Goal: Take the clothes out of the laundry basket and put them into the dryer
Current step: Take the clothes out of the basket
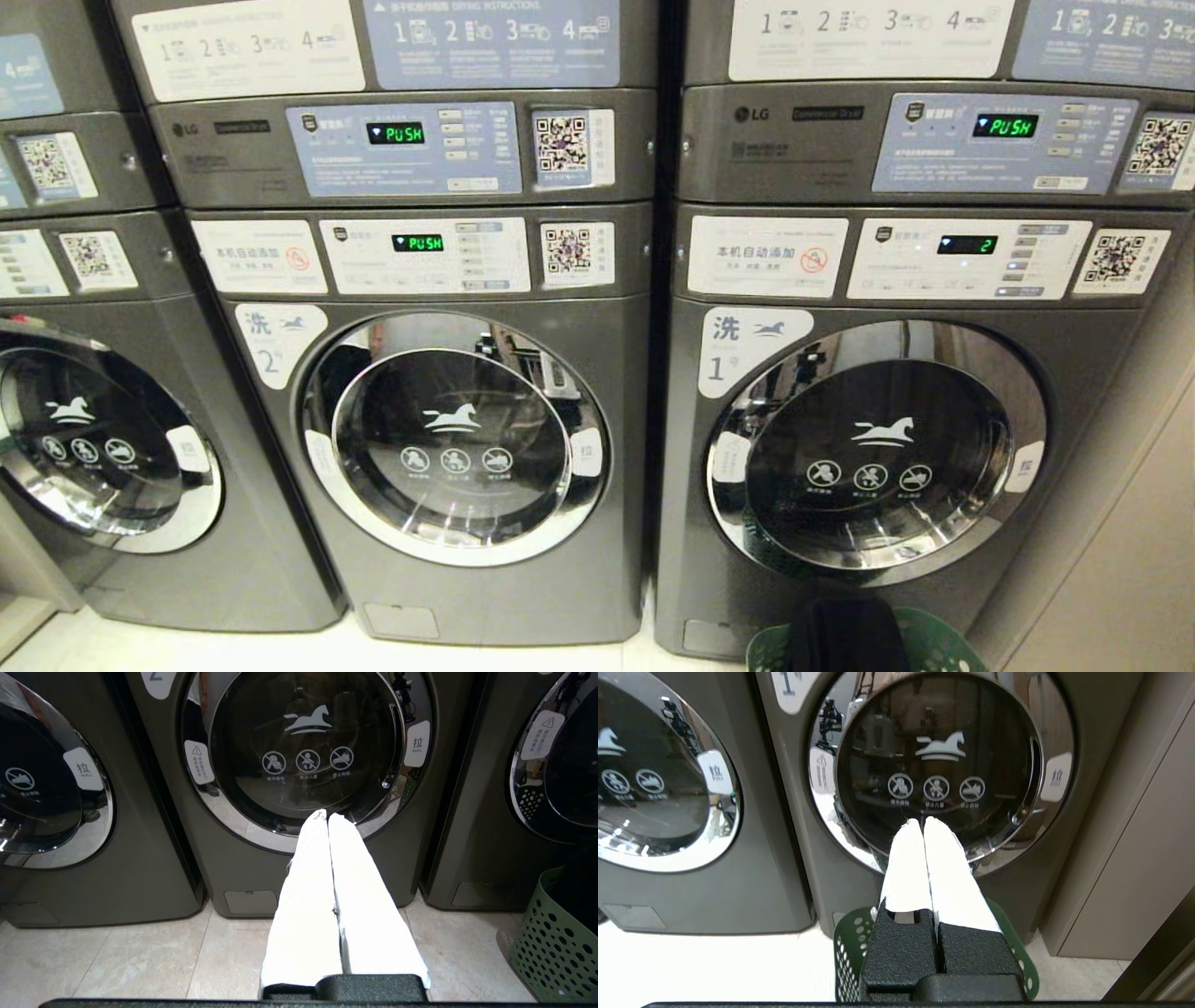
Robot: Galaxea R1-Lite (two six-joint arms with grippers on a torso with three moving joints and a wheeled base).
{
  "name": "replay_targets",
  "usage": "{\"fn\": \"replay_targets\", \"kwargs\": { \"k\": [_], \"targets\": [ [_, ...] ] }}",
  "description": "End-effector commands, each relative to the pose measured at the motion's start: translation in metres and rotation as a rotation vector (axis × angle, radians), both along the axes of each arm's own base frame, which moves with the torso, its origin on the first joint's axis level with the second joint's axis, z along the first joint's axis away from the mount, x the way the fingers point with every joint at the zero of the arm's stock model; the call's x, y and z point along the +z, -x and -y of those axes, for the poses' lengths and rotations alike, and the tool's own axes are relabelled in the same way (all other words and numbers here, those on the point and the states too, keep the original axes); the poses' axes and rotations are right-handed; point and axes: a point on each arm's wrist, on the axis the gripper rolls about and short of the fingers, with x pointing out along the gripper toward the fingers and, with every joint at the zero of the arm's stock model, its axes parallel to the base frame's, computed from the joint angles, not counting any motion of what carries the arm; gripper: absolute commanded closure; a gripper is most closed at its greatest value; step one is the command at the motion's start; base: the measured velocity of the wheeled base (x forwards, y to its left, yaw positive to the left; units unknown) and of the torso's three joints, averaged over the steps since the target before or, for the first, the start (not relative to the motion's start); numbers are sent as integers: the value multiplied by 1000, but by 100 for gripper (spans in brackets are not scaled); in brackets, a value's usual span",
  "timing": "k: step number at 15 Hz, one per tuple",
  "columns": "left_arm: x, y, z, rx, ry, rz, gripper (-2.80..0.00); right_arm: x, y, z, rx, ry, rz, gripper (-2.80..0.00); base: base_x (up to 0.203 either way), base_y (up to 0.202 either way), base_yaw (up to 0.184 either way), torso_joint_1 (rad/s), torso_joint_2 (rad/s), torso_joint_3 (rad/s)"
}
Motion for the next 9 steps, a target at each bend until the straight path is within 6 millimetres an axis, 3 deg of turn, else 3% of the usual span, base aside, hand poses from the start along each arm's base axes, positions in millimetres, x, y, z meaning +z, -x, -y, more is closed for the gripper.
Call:
{"fn": "replay_targets", "kwargs": {
  "k": [1, 4, 9],
  "targets": [
    [0, 0, 0, 0, -1, 0, 0, 0, 0, 0, 0, 0, 1, 0, 0, 0, 0, -109, 473, 354],
    [0, 0, 0, 0, -1, 0, 0, 0, 0, 0, 0, -2, 1, 0, 0, 0, 0, -68, 438, 352],
    [0, 0, 0, 0, -2, 0, 0, 0, 0, 0, 0, -2, 1, 0, 0, 0, 0, 1, 28, 10]
  ]
}}
